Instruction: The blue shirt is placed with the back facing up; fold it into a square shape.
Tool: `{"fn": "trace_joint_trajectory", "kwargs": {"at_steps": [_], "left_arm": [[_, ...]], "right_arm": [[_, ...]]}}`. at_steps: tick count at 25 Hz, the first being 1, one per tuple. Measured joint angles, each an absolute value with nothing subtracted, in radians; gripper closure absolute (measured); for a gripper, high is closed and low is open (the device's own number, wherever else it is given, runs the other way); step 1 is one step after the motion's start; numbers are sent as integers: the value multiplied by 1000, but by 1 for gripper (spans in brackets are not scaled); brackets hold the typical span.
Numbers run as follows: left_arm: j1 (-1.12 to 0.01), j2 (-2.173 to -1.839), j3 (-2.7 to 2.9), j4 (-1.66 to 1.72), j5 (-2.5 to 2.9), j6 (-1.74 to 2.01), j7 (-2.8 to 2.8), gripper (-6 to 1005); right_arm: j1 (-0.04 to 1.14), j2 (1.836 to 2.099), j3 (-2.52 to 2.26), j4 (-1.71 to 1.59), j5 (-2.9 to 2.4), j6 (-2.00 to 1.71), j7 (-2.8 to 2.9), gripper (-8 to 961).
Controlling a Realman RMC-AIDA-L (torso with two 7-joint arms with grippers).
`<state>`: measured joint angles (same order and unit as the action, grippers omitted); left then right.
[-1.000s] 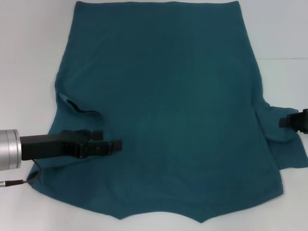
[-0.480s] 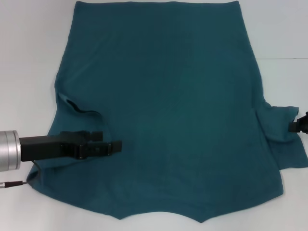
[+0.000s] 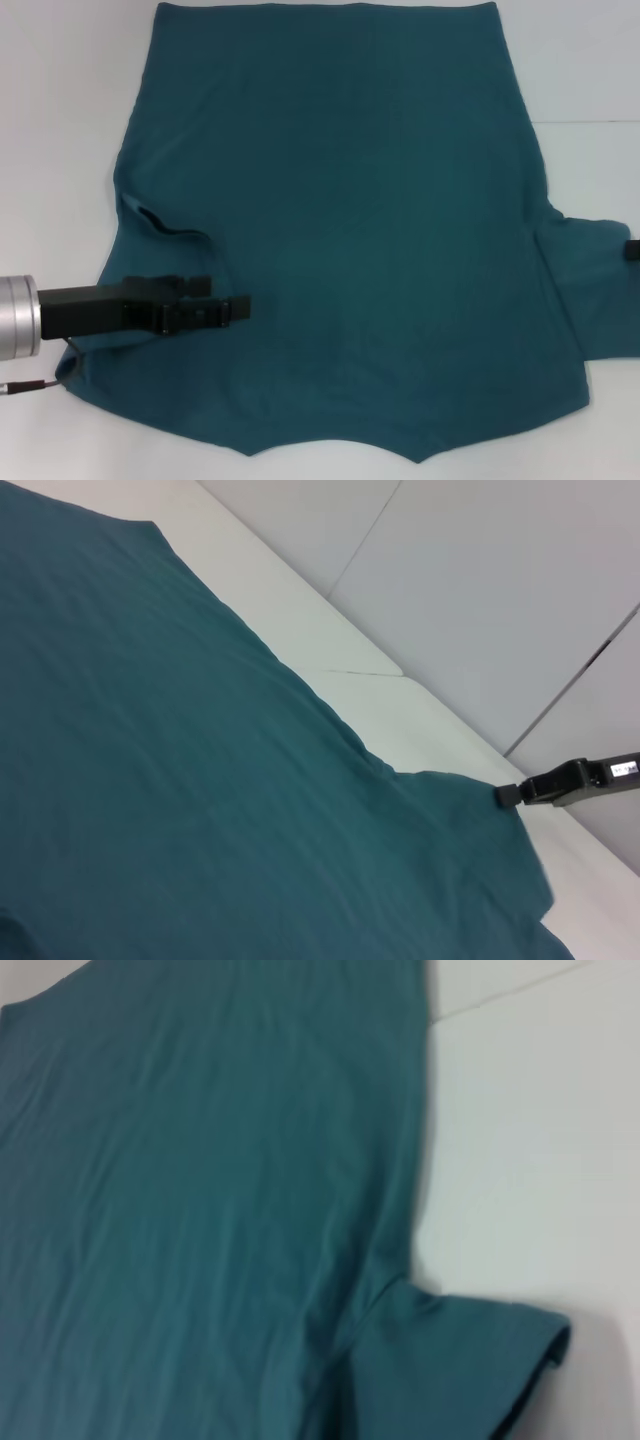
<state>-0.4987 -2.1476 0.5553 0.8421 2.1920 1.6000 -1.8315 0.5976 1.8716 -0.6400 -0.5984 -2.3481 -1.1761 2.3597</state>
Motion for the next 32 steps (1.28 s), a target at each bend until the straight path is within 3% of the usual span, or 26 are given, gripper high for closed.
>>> {"fn": "trace_joint_trajectory", "kwargs": {"at_steps": [17,27,32], "left_arm": [[-498,-2148,555,842,2192,1600,-1832,49],[-499,-2148,555,846,2182,1600,-1852,49],[-496,-2148,554,847,2181,1600,-1853,50]], "right_arm": [[589,1859,-633,-607,-2387,-1164,2385,946],[643,1877,-627,-669,-2372,-1307,2431,947],[641,1873,-632,-685,-2375,-1290,2439,947]]}}
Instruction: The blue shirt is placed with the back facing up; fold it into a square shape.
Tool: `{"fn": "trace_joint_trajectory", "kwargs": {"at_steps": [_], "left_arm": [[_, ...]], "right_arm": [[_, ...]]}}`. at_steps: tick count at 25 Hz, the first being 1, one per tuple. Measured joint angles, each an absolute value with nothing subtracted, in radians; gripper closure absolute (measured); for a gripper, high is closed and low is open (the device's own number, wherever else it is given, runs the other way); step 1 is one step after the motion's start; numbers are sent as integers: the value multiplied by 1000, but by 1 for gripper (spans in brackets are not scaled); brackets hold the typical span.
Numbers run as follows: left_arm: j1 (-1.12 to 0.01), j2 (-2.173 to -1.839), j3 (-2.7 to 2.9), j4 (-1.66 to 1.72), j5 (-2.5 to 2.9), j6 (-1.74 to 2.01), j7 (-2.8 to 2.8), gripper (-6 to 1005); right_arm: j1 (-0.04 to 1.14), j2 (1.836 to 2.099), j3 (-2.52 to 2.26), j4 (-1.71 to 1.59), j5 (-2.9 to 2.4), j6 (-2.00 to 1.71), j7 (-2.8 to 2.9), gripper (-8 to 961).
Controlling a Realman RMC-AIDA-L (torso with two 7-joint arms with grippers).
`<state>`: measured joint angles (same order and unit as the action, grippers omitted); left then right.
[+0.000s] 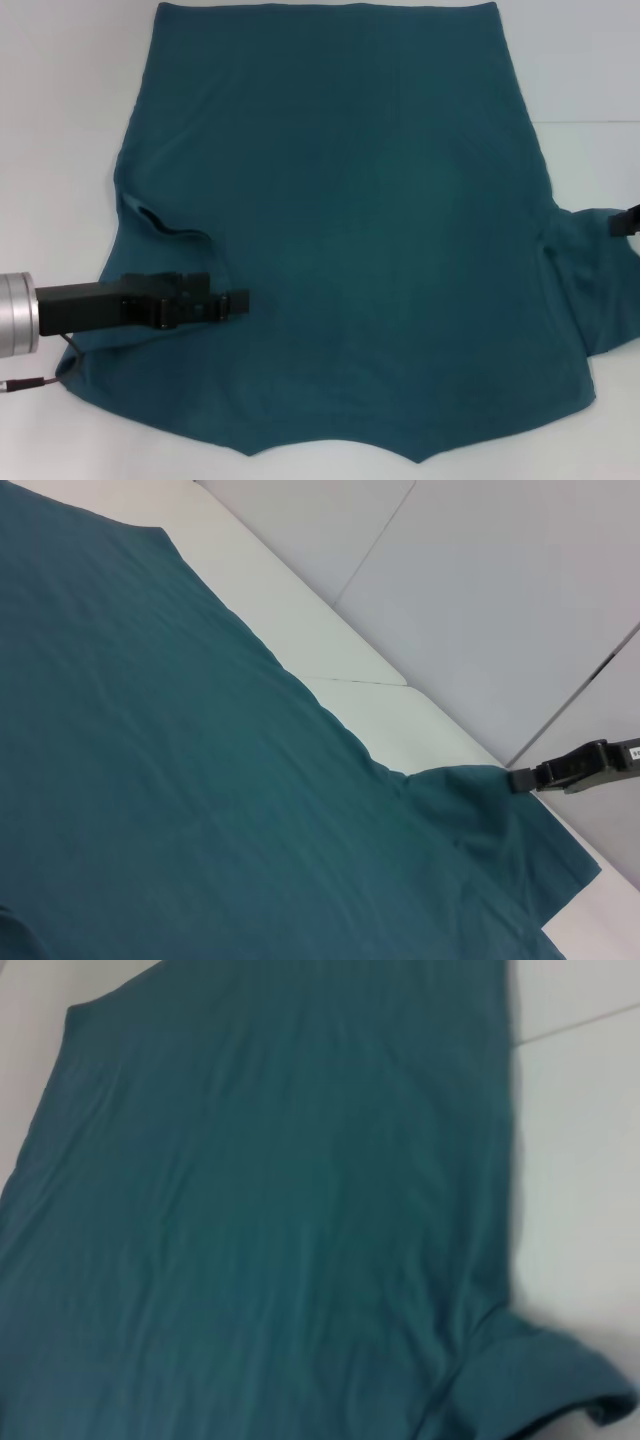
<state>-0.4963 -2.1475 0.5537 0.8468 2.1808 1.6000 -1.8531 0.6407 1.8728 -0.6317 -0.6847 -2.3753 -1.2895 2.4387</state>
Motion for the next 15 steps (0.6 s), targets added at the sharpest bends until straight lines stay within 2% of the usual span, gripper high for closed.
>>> {"fn": "trace_joint_trajectory", "kwargs": {"at_steps": [7,15], "left_arm": [[-497,-2147,554,848,2166,1600,-1853,50],[-497,-2147,554,848,2165,1596,-1853,50]], "right_arm": [[658,1858,-631,-687,-2401,-1235,2439,947],[682,1864,-633,-687,-2428,-1181,2456,946]]}}
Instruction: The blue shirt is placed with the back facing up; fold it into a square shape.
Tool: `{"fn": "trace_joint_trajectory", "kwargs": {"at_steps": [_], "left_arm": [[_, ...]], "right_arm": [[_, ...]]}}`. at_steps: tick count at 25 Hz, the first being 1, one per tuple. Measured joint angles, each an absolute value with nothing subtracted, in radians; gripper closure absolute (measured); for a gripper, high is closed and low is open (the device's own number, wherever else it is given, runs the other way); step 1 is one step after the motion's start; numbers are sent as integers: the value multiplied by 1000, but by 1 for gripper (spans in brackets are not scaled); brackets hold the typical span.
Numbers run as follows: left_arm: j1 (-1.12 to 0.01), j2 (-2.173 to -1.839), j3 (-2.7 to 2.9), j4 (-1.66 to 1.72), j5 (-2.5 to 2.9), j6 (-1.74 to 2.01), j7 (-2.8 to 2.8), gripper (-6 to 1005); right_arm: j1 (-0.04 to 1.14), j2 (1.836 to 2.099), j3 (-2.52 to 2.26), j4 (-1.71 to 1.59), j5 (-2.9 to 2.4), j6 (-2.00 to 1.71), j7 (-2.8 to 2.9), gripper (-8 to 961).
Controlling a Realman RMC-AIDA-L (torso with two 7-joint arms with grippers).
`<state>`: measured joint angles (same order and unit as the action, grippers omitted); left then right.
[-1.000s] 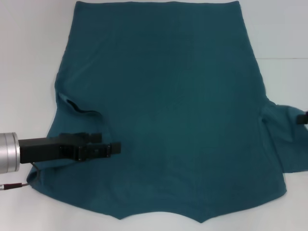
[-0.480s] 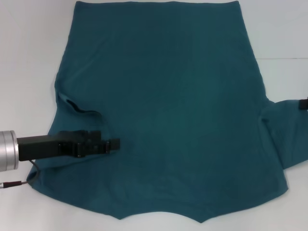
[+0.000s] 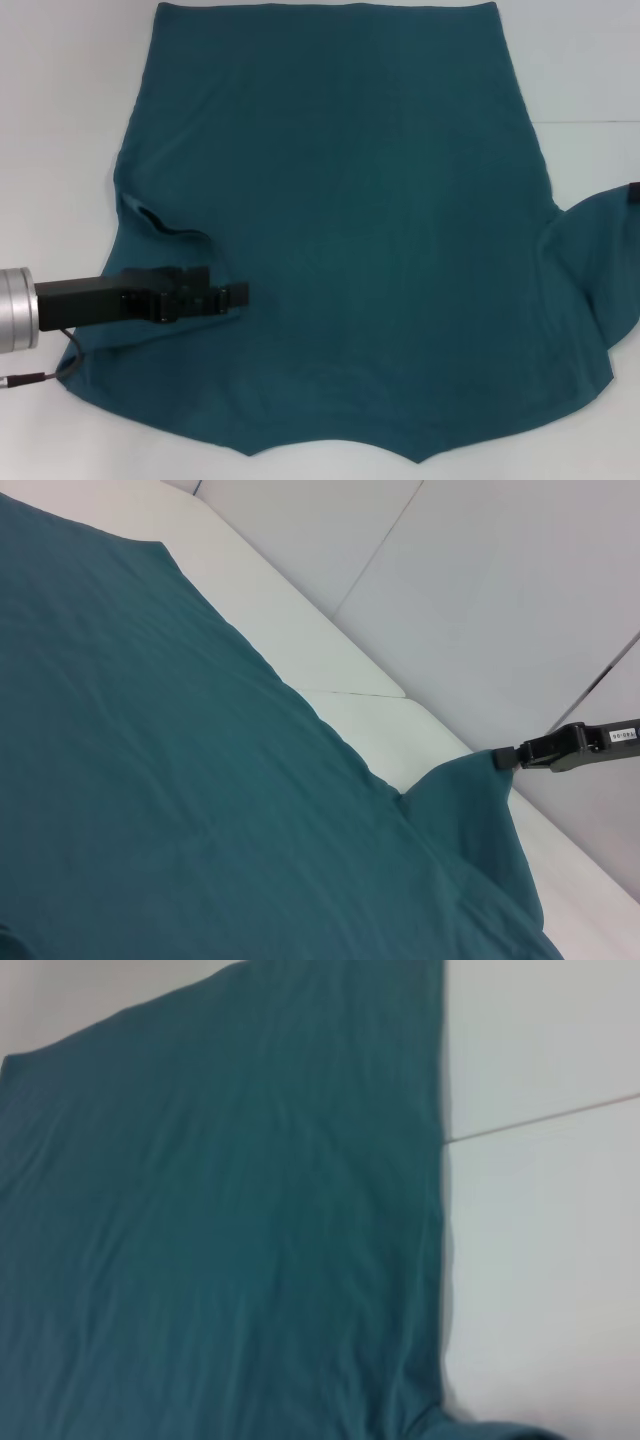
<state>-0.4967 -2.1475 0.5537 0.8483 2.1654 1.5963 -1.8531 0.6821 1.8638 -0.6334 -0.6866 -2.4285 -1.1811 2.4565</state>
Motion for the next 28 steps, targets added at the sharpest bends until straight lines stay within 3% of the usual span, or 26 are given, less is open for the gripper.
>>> {"fn": "trace_joint_trajectory", "kwargs": {"at_steps": [19,28], "left_arm": [[-502,-2148,554,844,2166,1573,-1855,49],[-503,-2148,554,848,2166,1538,-1880,50]], "right_arm": [[729,1876,-640,-685,-2416,-1297,2488,946],[822,1927,-727,-672,-2421,-1337,2549,947]]}}
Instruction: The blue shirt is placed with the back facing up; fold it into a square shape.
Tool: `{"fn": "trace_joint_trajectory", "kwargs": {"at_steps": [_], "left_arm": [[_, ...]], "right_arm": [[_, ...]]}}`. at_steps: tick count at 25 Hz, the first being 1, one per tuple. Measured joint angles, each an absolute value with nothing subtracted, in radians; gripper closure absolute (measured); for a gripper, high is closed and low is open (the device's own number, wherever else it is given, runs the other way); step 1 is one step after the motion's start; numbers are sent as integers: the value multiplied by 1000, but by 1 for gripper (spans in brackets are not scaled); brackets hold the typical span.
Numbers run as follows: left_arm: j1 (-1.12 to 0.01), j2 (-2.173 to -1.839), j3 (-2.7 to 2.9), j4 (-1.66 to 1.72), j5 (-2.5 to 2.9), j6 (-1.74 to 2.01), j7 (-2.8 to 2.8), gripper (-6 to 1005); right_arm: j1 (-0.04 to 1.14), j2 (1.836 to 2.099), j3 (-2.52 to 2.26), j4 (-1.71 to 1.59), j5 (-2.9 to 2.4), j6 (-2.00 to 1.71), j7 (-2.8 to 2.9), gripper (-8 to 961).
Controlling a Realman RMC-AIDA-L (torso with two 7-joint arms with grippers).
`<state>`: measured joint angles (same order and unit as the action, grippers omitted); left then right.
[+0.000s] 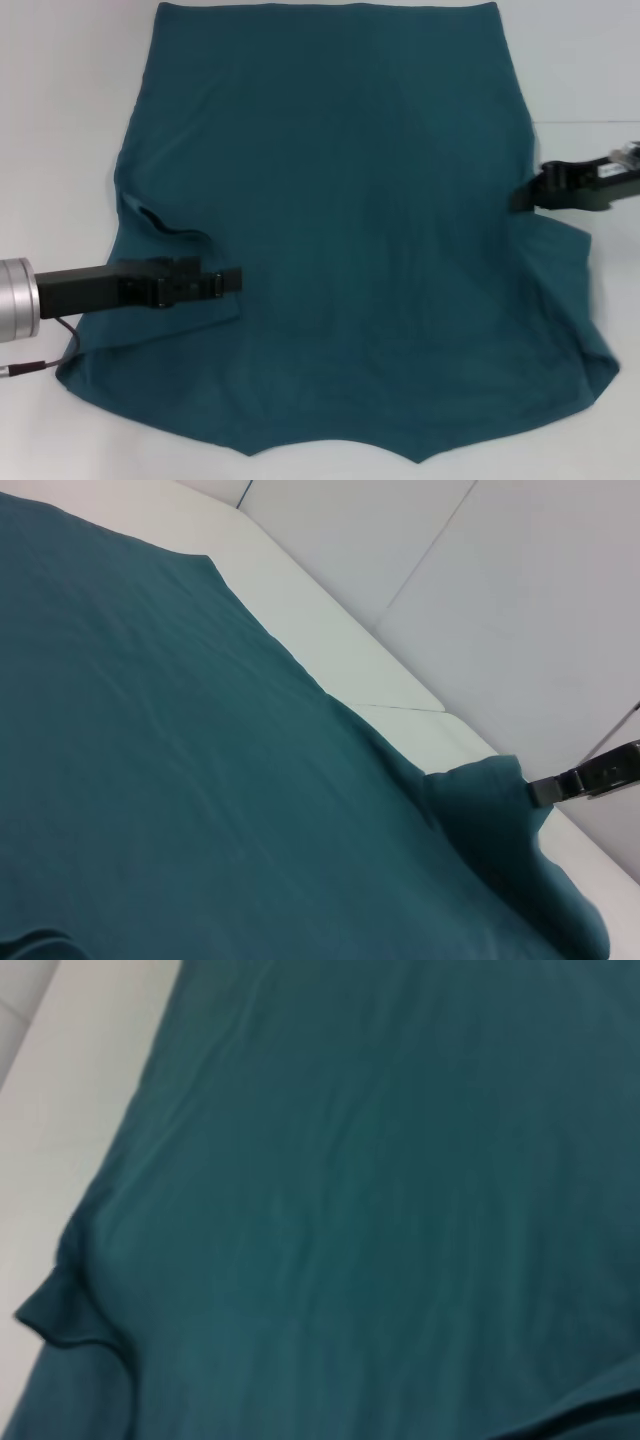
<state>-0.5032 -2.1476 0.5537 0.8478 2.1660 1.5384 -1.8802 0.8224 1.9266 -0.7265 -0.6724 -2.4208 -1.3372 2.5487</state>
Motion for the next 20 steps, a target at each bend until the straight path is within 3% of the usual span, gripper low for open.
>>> {"fn": "trace_joint_trajectory", "kwargs": {"at_steps": [5,20], "left_arm": [[-501,-2148,554,848,2148,1528,-1881,50],[-497,-2144,554,842,2124,1492,-1881,51]], "right_arm": [[858,1947,-735,-655,-2423,-1288,2569,946],[874,1954,-733,-596,-2401,-1218,2557,934]]}}
